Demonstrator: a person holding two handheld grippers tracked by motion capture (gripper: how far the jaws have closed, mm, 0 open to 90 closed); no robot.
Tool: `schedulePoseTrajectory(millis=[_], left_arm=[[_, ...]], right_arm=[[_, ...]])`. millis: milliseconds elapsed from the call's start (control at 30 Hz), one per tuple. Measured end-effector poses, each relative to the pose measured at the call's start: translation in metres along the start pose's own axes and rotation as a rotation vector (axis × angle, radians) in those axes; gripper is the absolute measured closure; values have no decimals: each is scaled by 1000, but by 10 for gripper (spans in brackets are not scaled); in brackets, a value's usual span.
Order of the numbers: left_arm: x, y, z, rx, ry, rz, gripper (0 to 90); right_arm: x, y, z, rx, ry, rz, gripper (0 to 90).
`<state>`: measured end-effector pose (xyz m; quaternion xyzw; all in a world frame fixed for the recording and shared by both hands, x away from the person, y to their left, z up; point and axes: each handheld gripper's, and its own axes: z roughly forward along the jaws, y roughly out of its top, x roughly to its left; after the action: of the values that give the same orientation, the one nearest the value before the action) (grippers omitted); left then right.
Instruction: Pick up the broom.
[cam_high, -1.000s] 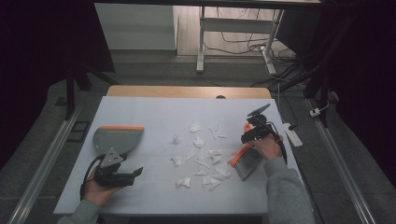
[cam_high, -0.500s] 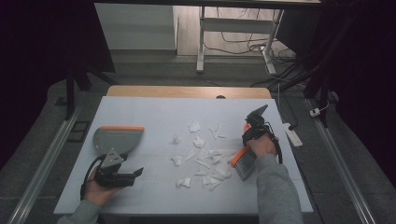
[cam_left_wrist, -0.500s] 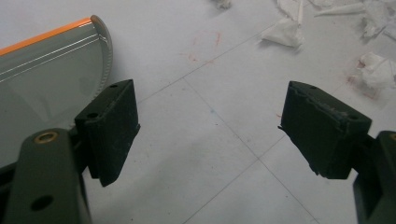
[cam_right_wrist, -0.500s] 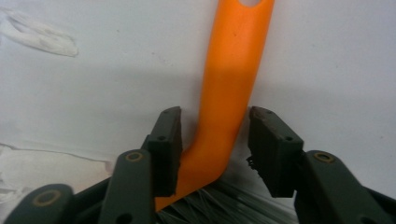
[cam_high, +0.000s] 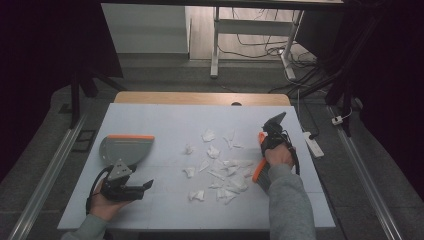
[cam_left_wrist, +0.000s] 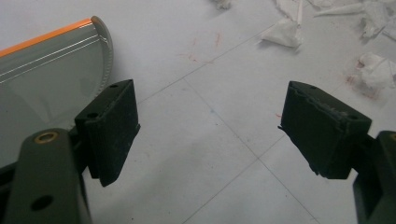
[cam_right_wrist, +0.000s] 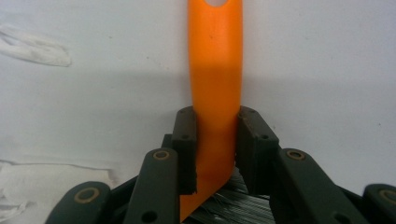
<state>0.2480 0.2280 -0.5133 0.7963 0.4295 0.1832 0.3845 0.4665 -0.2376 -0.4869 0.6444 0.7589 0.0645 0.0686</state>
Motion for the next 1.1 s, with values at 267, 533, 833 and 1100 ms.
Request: schedulePoseTrajectory(millis=[267,533,833,1100], left_arm=[[0,0,1,4,3,-1,201],[1,0,3,13,8,-1,201],[1,0,5,15,20,-5,202],[-1,2,8,21,29,-1,202]], right_arm=[[-25,-6,-13,-40,150,-23,709],[-49,-21,-40,-160,277,-57,710],[-66,-35,-64,-317,404,-70,710],[-75,-48,-73,-454,495,-91,710]])
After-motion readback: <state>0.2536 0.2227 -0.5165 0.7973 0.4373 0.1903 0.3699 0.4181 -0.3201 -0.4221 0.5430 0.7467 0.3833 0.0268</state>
